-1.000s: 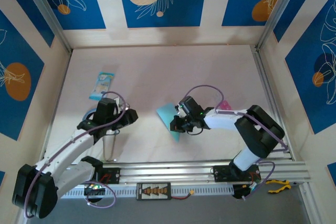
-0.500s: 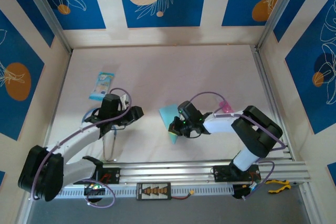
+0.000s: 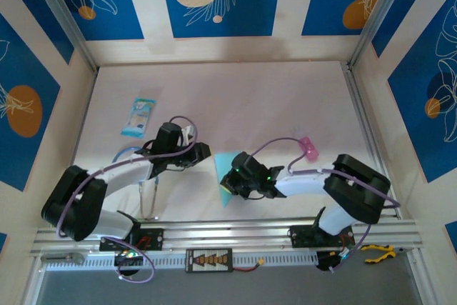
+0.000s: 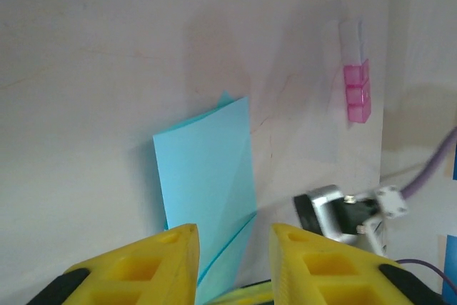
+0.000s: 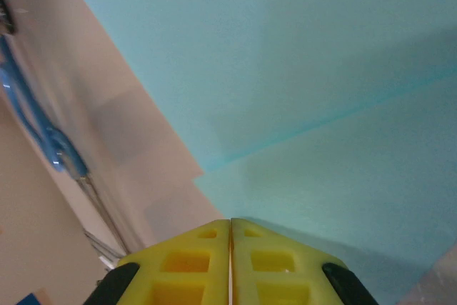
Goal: Fold a paper plane with a square sheet of paper (pick it up from the middle)
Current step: Rotate the paper at the bottom-center of the table, then perform the fifth fold on the wing at the bottom-center of the table.
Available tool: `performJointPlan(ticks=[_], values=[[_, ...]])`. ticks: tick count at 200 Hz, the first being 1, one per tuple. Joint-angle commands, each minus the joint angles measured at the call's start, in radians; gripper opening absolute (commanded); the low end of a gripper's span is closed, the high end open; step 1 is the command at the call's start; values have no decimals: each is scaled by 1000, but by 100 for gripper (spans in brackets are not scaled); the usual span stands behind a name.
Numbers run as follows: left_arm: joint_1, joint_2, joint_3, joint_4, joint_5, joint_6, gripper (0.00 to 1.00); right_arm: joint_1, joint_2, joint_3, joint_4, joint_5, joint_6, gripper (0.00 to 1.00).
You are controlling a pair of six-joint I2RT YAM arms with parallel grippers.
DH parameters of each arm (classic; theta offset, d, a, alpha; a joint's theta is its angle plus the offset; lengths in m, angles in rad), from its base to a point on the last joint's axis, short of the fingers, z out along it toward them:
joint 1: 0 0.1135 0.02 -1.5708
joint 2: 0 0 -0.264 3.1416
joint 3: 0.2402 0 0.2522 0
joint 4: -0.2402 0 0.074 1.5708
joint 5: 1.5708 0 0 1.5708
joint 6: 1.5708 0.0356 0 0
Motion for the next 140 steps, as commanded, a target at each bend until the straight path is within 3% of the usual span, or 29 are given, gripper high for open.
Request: performJointPlan(ticks=[1,39,73,111,140], values=[[-27,60,42,49,41,-3,30,-45,-91,-1,-147,57,-75,10],[-68,164,92,72,50,-7,26,-189,-215,-31,-305,8,-301,13],[-79,230,132,62,42,-3,24,-327,-241,-53,-315,-121,-428,14],[-80,261,178,-71,-16,53,22,-380,-217,-53,-283,-194,-467,15],[-80,282,169,-69,-16,56,21,-392,-172,-34,-252,-254,-505,17]])
